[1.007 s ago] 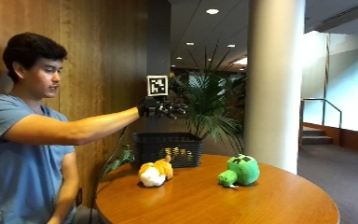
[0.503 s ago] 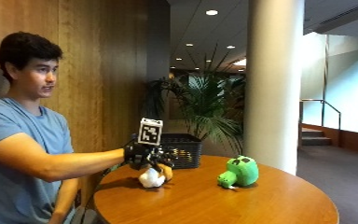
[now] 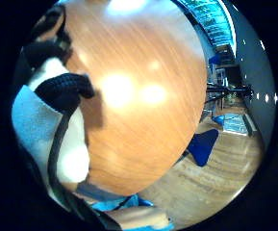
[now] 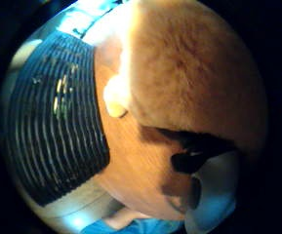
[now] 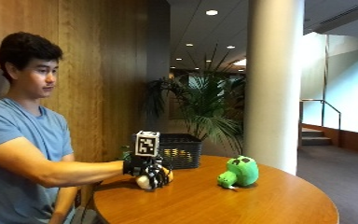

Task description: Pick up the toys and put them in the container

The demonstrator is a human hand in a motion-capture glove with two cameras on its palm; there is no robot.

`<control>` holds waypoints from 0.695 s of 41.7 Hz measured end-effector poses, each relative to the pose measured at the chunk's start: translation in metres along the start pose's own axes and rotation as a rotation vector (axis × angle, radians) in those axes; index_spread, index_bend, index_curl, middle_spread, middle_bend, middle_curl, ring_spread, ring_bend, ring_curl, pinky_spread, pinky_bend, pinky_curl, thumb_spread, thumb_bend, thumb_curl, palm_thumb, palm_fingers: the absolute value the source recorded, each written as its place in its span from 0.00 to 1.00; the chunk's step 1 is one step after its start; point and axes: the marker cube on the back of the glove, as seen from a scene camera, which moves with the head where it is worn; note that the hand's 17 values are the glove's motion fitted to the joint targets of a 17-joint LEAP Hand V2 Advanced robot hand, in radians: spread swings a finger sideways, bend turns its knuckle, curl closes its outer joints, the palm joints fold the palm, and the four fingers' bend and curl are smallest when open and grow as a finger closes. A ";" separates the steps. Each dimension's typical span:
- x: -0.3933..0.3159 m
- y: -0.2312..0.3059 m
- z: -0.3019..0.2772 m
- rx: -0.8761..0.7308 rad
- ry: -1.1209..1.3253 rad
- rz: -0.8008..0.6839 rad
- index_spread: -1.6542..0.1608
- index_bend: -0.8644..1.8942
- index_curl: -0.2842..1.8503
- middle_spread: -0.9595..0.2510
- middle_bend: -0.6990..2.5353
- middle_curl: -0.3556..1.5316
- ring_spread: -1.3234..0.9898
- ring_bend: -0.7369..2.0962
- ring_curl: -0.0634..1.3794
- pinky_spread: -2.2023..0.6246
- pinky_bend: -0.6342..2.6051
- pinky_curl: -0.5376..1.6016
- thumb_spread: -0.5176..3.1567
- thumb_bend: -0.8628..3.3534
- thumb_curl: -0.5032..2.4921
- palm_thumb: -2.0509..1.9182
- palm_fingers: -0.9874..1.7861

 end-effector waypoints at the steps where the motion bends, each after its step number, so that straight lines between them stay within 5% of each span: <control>1: 0.003 -0.001 -0.001 0.006 0.012 0.000 0.76 0.30 0.15 0.80 0.32 0.38 0.56 0.61 0.33 0.77 0.61 0.41 0.49 0.22 0.26 0.55 0.40; 5: 0.030 -0.007 -0.002 0.014 0.187 -0.058 0.75 0.31 0.13 0.75 0.38 0.40 0.52 0.68 0.35 0.73 0.60 0.40 0.53 0.24 0.26 0.57 0.51; 8: 0.022 -0.012 -0.010 -0.013 0.045 -0.025 0.75 0.34 0.13 0.71 0.41 0.42 0.48 0.71 0.37 0.70 0.60 0.40 0.55 0.26 0.27 0.60 0.58; 15: 0.029 -0.025 -0.064 0.009 -0.025 0.048 0.74 0.36 0.14 0.64 0.41 0.44 0.45 0.73 0.40 0.67 0.61 0.42 0.56 0.28 0.31 0.66 0.59; 29: -0.016 -0.029 -0.229 0.203 -0.018 -0.113 0.73 0.36 0.15 0.57 0.39 0.47 0.42 0.72 0.39 0.65 0.60 0.42 0.54 0.29 0.35 0.69 0.59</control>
